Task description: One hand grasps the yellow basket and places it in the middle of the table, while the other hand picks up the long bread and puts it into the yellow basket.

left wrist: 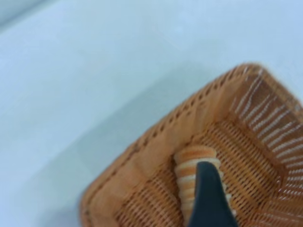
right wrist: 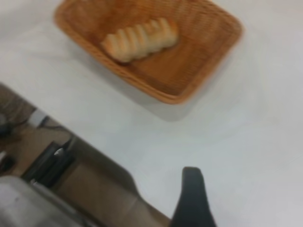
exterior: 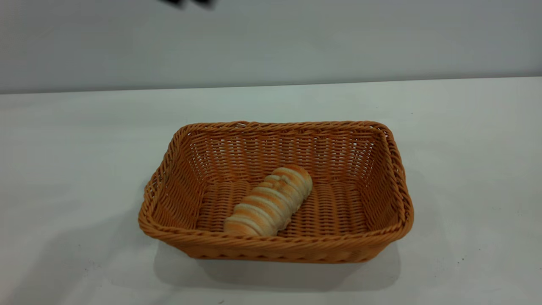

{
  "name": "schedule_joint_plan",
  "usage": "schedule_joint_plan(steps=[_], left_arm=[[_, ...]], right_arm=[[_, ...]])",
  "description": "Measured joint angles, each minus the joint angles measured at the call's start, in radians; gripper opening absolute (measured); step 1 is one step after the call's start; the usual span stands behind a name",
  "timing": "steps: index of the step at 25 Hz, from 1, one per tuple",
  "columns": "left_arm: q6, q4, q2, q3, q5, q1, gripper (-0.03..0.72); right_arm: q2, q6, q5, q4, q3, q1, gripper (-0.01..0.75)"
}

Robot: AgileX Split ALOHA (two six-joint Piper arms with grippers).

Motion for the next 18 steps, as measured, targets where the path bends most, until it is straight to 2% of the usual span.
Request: schedule_joint_plan(steps=[5, 8, 12, 18], left_arm=[[-0.053, 0.024, -0.158, 0.000, 0.164, 0.134, 0.512], [-0.080, 0.080, -0.229, 0.001, 0.277, 0.189, 0.512], [-0.162, 0.173, -0.312, 0.039, 0.361, 0.232, 0.511], [-0.215, 0.260, -0.459, 0.179, 0.390, 0.239, 0.509]], right_arm=[[-0.123, 0.090, 0.008, -0.099, 0.009, 0.000, 0.587], [-0.204, 0.118, 0.008, -0.116, 0.072, 0.000, 0.587], [-0.294, 0.133, -0.001, -0.123, 0.197, 0.000, 0.587], [-0.362, 0.156, -0.064, -0.125, 0.351, 0.000, 0.587]])
